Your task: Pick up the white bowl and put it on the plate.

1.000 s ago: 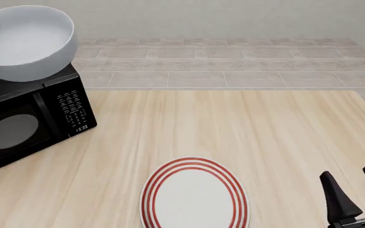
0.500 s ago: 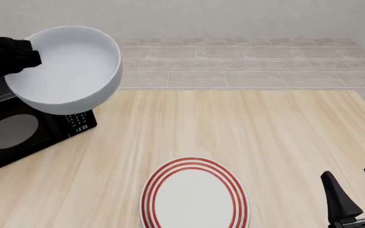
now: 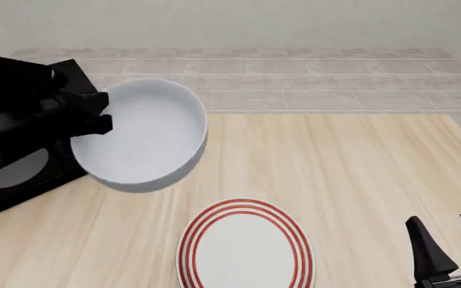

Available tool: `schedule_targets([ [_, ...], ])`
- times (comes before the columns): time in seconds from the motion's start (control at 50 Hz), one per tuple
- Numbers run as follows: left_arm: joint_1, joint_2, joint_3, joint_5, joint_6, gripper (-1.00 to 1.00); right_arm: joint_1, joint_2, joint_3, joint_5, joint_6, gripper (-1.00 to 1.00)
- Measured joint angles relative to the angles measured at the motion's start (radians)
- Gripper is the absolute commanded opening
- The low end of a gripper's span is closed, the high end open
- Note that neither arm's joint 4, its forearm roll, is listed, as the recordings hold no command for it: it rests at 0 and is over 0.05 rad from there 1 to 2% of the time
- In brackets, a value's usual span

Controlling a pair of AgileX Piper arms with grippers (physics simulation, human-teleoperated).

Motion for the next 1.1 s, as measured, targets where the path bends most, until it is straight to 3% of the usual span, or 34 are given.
schedule_targets([
  [0.72, -0.276, 0.182, 0.197, -0.274, -0.007, -1.00, -0.018, -0.001, 0.012, -0.004, 0.006, 1.00],
  [1.1, -0.405, 0.307, 0.251, -0.402, -0.017, -1.00, -0.026, -0.001, 0.023, -0.009, 0.012, 1.00],
])
